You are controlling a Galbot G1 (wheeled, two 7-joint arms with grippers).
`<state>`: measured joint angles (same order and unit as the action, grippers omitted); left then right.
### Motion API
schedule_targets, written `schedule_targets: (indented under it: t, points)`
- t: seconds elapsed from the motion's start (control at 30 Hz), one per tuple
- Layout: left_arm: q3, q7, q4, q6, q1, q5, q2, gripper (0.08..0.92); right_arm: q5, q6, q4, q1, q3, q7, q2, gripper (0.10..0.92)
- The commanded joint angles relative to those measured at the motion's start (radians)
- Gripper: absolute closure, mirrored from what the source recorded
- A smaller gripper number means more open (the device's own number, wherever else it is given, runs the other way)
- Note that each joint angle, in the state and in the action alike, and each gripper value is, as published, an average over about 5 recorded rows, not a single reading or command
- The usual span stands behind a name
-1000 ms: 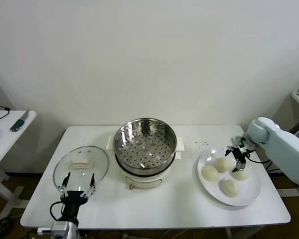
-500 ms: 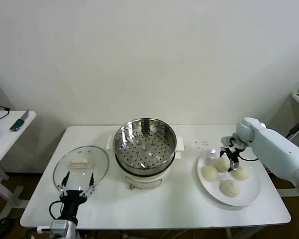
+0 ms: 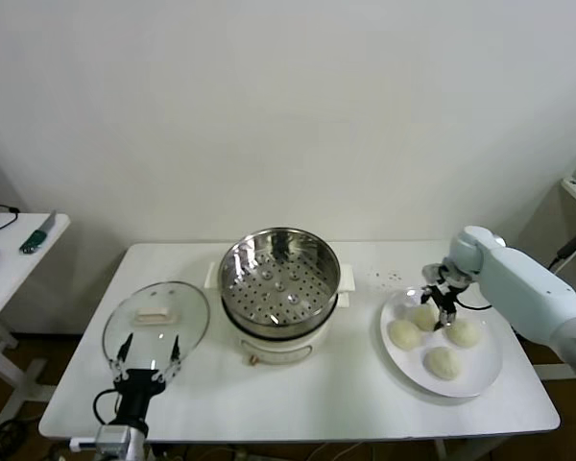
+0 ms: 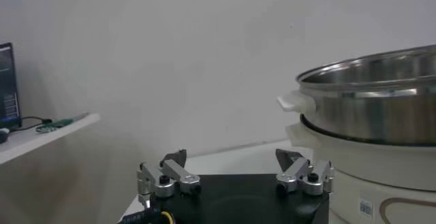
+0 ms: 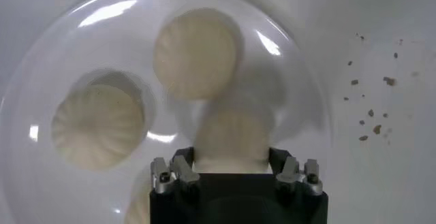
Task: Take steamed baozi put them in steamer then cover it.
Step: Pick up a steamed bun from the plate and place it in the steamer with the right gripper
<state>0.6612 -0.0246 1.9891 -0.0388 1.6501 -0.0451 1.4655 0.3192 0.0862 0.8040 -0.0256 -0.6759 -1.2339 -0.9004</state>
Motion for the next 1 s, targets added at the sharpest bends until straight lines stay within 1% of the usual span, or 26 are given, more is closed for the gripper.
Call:
schedule_targets:
  t: [0.03, 0.17, 0.33, 0.5, 0.67, 0.83, 1.0]
  points:
    - [0.001, 0.000, 0.000, 0.000, 0.001, 0.000, 0.000, 0.177, -0.013, 0.007, 0.001, 0.019, -0.014, -0.002, -0.002, 0.329]
    - [0.003, 0.000, 0.002, 0.000, 0.004, 0.001, 0.000, 0.177, -0.051, 0.036, 0.036, 0.092, -0.082, -0.012, 0.013, 0.332]
    - [0.007, 0.001, 0.002, -0.002, 0.010, 0.002, -0.002, 0.177, -0.085, 0.138, 0.093, 0.292, -0.243, -0.042, 0.002, 0.330]
    - [0.008, 0.000, -0.001, -0.004, 0.019, 0.004, 0.000, 0.177, -0.103, 0.284, 0.107, 0.485, -0.376, -0.047, -0.080, 0.329]
    - [0.003, 0.000, -0.011, -0.006, 0.024, 0.004, 0.003, 0.177, -0.110, 0.406, 0.113, 0.588, -0.440, -0.042, -0.193, 0.322]
    - [0.003, 0.000, -0.013, -0.004, 0.025, 0.005, 0.000, 0.177, -0.058, 0.505, 0.159, 0.618, -0.450, -0.020, -0.308, 0.321]
    - [0.005, 0.000, -0.017, -0.002, 0.024, 0.007, -0.006, 0.177, 0.055, 0.596, 0.169, 0.602, -0.417, 0.018, -0.417, 0.321]
